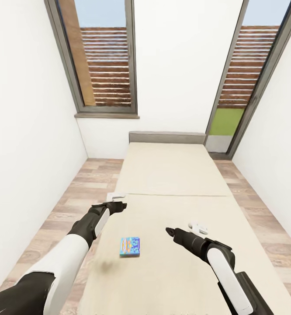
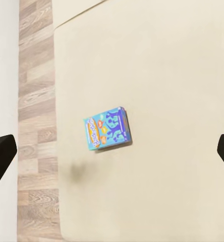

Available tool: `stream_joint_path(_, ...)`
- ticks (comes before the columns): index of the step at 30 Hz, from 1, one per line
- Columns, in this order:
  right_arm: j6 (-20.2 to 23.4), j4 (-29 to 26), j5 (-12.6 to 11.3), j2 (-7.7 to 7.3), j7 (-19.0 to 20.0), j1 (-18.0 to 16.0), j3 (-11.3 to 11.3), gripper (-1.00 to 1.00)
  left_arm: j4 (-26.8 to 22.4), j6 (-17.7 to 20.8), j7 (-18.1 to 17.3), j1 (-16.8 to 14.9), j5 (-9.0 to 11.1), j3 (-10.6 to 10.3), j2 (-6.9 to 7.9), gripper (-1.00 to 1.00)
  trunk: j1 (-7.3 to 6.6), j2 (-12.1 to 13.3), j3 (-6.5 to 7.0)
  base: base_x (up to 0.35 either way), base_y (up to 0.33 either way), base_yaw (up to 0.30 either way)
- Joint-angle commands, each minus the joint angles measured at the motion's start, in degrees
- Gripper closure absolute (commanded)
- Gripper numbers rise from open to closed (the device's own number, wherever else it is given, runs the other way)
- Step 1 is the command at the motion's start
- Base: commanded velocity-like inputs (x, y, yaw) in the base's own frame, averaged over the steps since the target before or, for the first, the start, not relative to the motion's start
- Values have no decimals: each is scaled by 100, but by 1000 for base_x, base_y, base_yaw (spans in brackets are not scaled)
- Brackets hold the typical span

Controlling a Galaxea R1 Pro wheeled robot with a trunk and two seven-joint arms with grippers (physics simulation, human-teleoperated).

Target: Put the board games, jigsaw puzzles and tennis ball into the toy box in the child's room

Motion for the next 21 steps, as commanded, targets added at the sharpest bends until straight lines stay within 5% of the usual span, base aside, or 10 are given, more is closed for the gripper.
stream_joint_path(1,2,-8,-54,-5,-59,-7,9,-100,-9,31,16,-3,57,-15,2,-100,3,-12,-21,0,0,0)
stream_joint_path(21,0,-8,-53,-5,-59,-5,9,-100,-9,31,16,-3,57,-18,2,-100,3,-12,-208,0,0,-6)
